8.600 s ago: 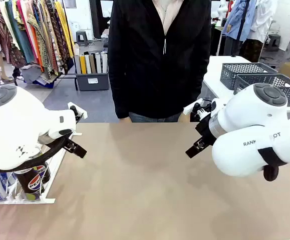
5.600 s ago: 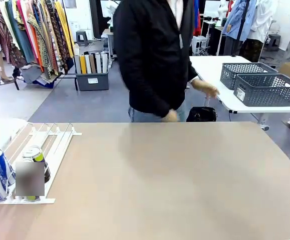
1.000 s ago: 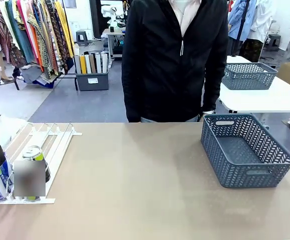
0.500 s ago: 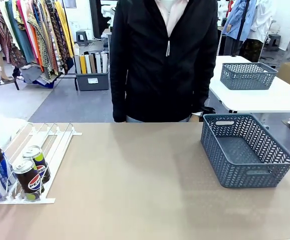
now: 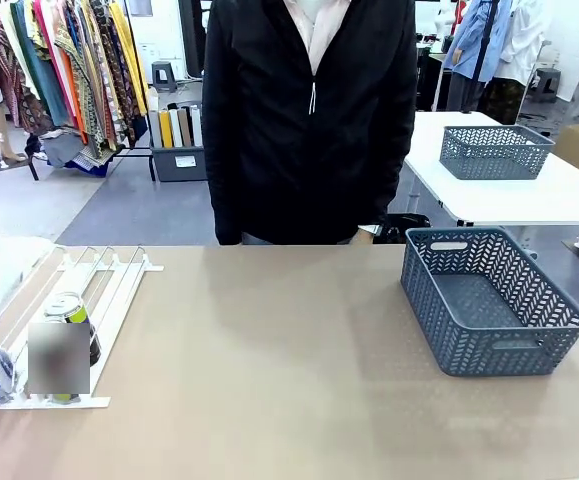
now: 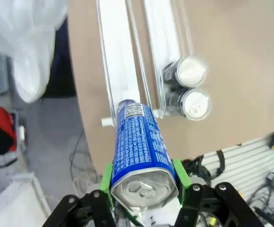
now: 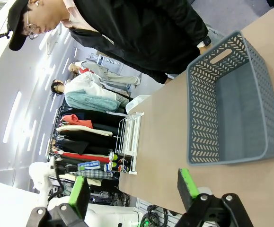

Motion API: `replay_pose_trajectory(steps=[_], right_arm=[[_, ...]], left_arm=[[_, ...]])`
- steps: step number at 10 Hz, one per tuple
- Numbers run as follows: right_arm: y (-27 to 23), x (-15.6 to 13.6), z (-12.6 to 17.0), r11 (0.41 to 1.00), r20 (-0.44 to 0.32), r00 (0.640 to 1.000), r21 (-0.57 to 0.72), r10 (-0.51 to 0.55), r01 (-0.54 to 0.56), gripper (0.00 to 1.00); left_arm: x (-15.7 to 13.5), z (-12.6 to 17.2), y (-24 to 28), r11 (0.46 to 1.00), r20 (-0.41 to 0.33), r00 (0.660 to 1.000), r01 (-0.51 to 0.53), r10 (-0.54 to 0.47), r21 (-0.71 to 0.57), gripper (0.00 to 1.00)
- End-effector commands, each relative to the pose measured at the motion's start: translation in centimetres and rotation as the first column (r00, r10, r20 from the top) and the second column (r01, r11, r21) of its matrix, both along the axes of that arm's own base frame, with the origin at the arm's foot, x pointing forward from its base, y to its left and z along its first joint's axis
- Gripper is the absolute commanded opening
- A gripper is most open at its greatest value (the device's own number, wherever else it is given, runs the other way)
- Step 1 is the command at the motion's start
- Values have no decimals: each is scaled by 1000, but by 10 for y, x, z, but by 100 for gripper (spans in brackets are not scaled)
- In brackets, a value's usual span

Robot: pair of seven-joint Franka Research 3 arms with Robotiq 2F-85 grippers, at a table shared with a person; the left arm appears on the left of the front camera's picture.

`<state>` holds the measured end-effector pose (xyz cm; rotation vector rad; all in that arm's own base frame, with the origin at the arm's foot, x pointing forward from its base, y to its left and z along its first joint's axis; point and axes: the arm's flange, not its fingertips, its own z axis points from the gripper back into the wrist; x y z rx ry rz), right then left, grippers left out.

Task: Retrieve and store the cans from the dispenser.
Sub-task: Pick up one can from the Automatic Can Dispenser and place it in the middle of the table.

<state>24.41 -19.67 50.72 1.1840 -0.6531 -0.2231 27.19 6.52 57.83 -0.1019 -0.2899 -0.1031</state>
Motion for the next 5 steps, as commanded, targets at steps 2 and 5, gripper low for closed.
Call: replay_pose_trajectory(steps=[2, 5], right_arm=[[0, 2, 2, 1000, 38, 999, 2, 2, -2, 100], [0, 2, 2, 1000, 38, 999, 2, 2, -2, 100]], left_arm=[[-21, 25, 23, 992, 240, 968, -44, 73, -121, 0], [-30, 37, 29, 993, 208, 976, -49, 70, -103, 0]])
